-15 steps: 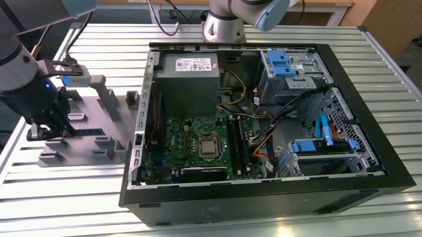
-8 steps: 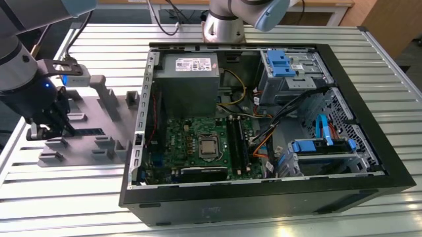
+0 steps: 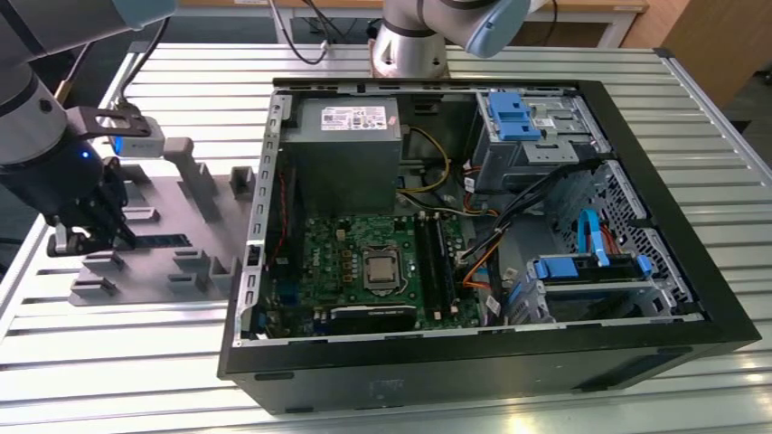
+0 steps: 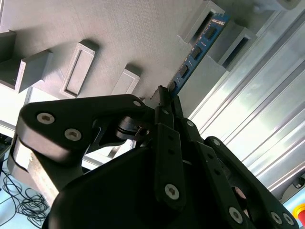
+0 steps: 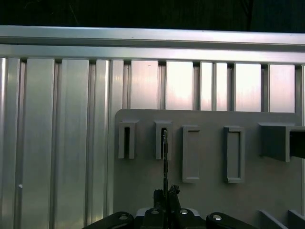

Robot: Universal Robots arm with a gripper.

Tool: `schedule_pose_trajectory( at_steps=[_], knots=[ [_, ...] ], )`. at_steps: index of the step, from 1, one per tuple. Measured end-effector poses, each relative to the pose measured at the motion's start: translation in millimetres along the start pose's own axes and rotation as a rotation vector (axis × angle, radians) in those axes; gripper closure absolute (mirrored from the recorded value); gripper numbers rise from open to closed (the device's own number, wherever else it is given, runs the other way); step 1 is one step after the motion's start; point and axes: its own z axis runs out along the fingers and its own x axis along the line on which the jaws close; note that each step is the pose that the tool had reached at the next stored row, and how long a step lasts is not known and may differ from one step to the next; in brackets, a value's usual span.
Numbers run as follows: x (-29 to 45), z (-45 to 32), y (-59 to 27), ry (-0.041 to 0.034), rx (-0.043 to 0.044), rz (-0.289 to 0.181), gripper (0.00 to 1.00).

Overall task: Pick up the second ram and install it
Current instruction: 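Pick up the second ram and move it above second insertion slot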

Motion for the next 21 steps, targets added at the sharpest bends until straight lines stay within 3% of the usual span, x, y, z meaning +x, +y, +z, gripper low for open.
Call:
schedule_pose_trajectory(
  at_steps=[21],
  knots=[
    [-0.2,-8.5,0.1,-0.0001,0.0000,-0.002,0.86]
  ],
)
